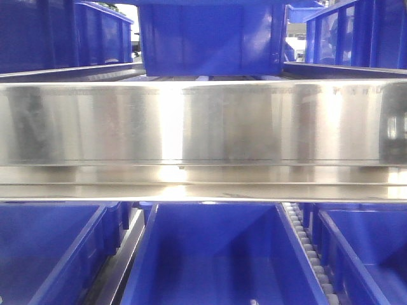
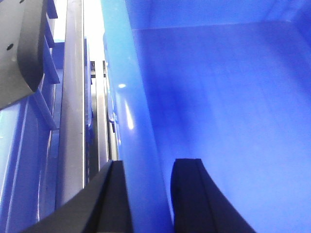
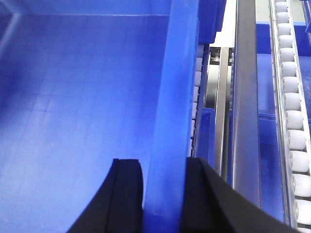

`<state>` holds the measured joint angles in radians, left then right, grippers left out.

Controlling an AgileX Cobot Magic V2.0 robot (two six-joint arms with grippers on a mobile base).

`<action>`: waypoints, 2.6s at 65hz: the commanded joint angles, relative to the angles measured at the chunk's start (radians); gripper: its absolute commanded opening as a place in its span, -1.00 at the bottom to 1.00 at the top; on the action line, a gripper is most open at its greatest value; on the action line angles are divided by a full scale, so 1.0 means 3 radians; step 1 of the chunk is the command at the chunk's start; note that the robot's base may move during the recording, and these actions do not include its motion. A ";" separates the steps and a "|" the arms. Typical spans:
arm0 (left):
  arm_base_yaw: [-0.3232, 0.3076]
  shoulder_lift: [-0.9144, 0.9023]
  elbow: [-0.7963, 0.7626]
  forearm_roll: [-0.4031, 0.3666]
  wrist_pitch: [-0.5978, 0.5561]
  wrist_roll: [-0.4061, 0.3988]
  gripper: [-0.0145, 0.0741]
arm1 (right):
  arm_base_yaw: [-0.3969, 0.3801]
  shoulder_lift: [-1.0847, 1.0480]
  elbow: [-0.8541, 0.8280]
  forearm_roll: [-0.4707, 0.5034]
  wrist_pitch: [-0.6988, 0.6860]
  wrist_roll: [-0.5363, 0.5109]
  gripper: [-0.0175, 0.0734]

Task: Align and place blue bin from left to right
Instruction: 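Pull the held blue bin off the shelf toward the robot with both grippers, then hold the blue bin with both grippers while the base backs away and turns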

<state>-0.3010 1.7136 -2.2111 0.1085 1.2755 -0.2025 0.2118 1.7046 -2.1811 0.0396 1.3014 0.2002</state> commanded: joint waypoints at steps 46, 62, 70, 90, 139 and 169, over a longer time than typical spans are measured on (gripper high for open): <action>0.0011 -0.0102 -0.0053 0.0112 -0.0248 0.0053 -0.71 | -0.0035 -0.0105 -0.0067 -0.0213 -0.0268 -0.0096 -0.78; 0.0011 -0.0102 -0.0053 0.0112 -0.0248 0.0053 -0.71 | -0.0035 -0.0105 -0.0067 -0.0213 -0.0268 -0.0096 -0.78; 0.0011 -0.0102 -0.0053 0.0112 -0.0248 0.0053 -0.71 | -0.0035 -0.0105 -0.0067 -0.0213 -0.0268 -0.0096 -0.78; 0.0011 -0.0102 -0.0053 0.0112 -0.0248 0.0053 -0.71 | -0.0035 -0.0105 -0.0067 -0.0213 -0.0268 -0.0096 -0.78; 0.0011 -0.0076 -0.0053 0.0118 -0.0254 0.0053 -0.71 | -0.0035 -0.0001 -0.0067 -0.0213 -0.0268 -0.0096 -0.78; 0.0011 -0.0076 -0.0053 0.0118 -0.0254 0.0053 -0.71 | -0.0035 0.0005 -0.0067 -0.0213 -0.0268 -0.0096 -0.78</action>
<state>-0.3010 1.7228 -2.2111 0.1124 1.2715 -0.2025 0.2118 1.7244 -2.1811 0.0396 1.3014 0.1983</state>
